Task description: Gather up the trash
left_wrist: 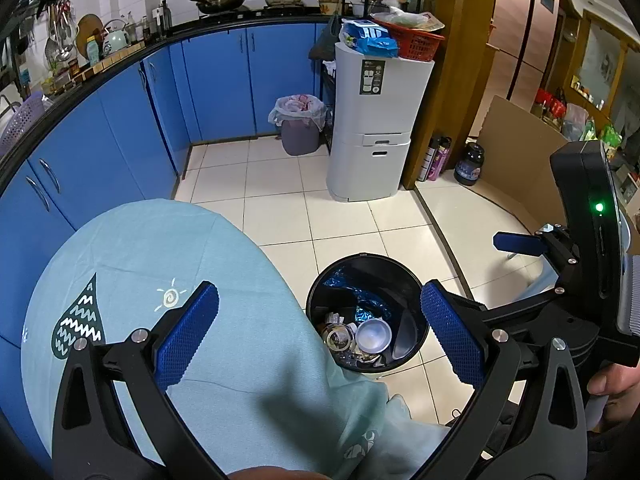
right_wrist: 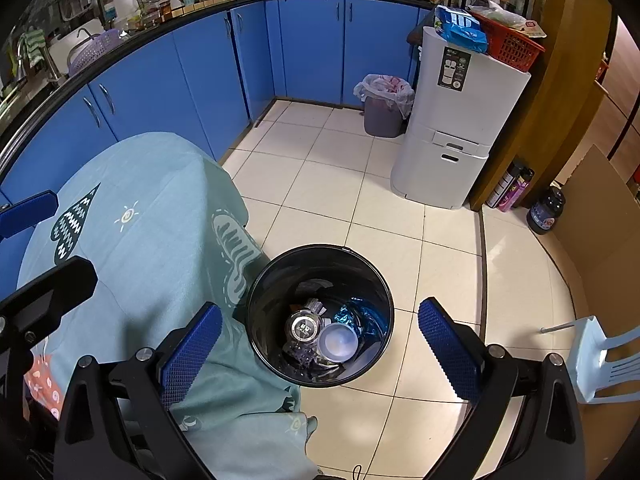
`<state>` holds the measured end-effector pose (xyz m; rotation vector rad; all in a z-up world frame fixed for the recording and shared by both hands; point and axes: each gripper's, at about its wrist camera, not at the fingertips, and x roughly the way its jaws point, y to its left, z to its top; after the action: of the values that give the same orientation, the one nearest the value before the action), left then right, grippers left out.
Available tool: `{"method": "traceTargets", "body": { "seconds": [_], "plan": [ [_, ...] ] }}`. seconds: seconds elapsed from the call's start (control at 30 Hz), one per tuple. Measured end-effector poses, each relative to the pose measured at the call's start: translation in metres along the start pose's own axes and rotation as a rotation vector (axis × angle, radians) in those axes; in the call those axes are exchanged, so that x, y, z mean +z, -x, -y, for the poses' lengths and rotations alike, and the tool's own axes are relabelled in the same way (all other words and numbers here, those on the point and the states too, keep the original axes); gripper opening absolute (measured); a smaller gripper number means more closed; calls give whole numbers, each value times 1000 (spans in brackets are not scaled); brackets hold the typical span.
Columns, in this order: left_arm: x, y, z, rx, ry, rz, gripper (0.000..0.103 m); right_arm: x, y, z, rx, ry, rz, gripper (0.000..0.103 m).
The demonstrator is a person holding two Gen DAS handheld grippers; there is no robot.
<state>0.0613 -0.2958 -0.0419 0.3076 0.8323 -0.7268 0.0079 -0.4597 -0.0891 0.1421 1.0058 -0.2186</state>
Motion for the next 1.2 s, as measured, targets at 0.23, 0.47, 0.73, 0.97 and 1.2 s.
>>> {"method": "traceTargets", "body": {
  "seconds": [0.23,0.47,0.73,0.97,1.2],
  "plan": [
    [-1,0,0,0,0,-1,100,0,-1,0,1,-2,-1,96],
    [-2,-1,1,-7,2,-1,100,-1,-2,-1,4,0,-1,96],
    [-4,-1,1,-13,5,-4,100,-1,-2,-2,7,1,-1,96],
    [-5,-1,2,-16,5,-5,100,-2,-3,-3,10,2,-1,96],
    [-6,-1,3,-16,3,-6,100,-2,-3,-3,9,0,-2,96]
  ]
}}
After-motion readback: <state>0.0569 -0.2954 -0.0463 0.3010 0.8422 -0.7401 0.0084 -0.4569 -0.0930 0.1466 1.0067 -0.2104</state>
